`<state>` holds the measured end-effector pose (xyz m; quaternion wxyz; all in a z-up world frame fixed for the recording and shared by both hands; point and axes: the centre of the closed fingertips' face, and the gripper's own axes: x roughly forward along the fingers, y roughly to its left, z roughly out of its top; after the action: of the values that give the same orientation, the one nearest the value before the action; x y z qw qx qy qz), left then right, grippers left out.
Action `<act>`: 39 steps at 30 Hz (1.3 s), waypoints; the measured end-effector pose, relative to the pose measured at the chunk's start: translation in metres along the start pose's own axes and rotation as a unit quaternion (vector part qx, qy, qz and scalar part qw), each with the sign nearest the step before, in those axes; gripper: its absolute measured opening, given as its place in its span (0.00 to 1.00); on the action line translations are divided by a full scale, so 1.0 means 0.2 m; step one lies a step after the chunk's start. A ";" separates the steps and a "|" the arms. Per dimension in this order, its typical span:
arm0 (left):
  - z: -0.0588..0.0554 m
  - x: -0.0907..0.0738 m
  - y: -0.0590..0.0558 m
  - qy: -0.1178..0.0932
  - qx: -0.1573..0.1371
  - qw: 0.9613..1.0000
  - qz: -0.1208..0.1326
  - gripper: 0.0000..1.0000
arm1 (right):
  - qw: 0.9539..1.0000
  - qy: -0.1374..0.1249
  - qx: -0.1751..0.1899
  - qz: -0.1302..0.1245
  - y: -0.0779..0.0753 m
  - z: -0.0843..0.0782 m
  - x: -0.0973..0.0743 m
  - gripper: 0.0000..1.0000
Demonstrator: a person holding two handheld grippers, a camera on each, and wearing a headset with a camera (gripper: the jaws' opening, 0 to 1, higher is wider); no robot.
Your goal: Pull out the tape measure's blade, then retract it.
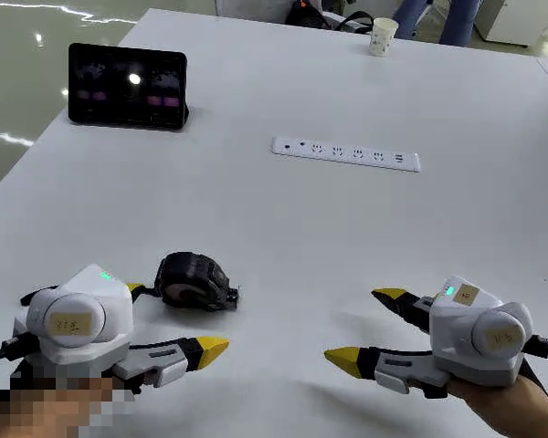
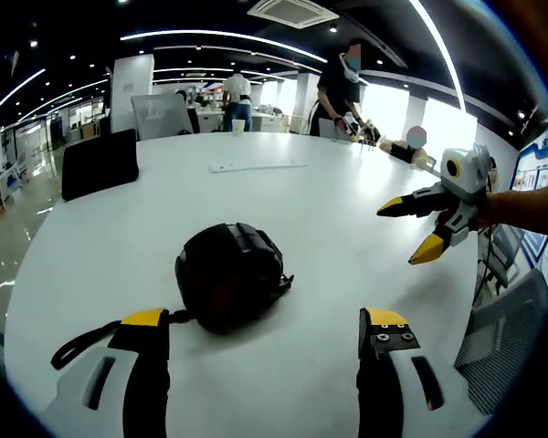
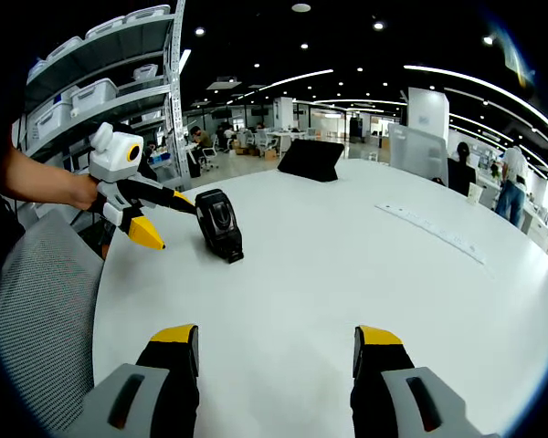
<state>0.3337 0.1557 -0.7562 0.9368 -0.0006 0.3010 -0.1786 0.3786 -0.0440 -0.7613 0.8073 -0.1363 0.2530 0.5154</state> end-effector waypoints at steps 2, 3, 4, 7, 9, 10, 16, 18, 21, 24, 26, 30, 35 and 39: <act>0.00 -0.01 0.00 -0.004 0.003 1.000 -0.006 0.83 | 1.000 -0.005 0.002 -0.002 0.00 0.00 -0.01 0.70; 0.00 -0.01 -0.01 -0.004 0.011 1.000 -0.012 0.84 | 1.000 -0.010 0.003 -0.003 0.00 0.00 -0.02 0.71; 0.00 -0.02 -0.02 -0.006 0.015 1.000 -0.015 0.86 | 1.000 -0.012 0.003 -0.004 0.01 0.00 -0.03 0.72; 0.01 -0.03 -0.03 -0.010 0.018 1.000 -0.021 0.88 | 1.000 -0.019 0.000 -0.007 0.01 0.01 -0.04 0.75; 0.02 -0.03 -0.03 -0.016 0.018 0.999 -0.024 0.89 | 1.000 -0.021 -0.002 -0.008 0.02 0.01 -0.05 0.77; 0.02 -0.03 -0.03 -0.016 0.018 0.999 -0.025 0.89 | 1.000 -0.022 -0.003 -0.009 0.03 0.01 -0.06 0.78; 0.04 -0.04 -0.04 -0.025 0.032 0.999 -0.029 0.96 | 0.999 -0.038 0.001 -0.015 0.04 0.02 -0.09 0.85; 0.05 -0.05 -0.04 -0.026 0.037 0.998 -0.031 0.98 | 0.999 -0.042 0.002 -0.022 0.03 0.01 -0.10 0.88; 0.06 -0.06 -0.04 -0.033 0.040 0.998 -0.038 0.99 | 0.998 -0.048 0.004 -0.029 0.02 0.01 -0.12 0.92; 0.06 -0.07 -0.04 -0.035 0.050 0.997 -0.037 0.99 | 0.998 -0.048 0.002 -0.031 0.03 0.00 -0.14 0.94; 0.05 -0.08 -0.04 -0.033 0.052 0.997 -0.040 0.99 | 0.998 -0.049 0.003 -0.031 0.04 0.00 -0.15 0.96; 0.06 -0.10 -0.05 -0.042 0.057 0.996 -0.047 0.99 | 0.998 -0.060 0.008 -0.033 0.06 0.00 -0.17 0.99; 0.08 -0.12 -0.08 -0.051 0.066 0.995 -0.061 0.99 | 0.998 -0.060 0.010 -0.032 0.07 -0.03 -0.20 0.99; 0.10 -0.15 -0.08 -0.057 0.071 0.994 -0.063 0.99 | 0.997 -0.061 0.016 -0.033 0.08 -0.05 -0.22 0.99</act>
<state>0.3172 0.1477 -0.7215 0.9371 0.0365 0.2326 -0.2576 0.3472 -0.0758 -0.7443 0.8400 -0.1002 0.2064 0.4917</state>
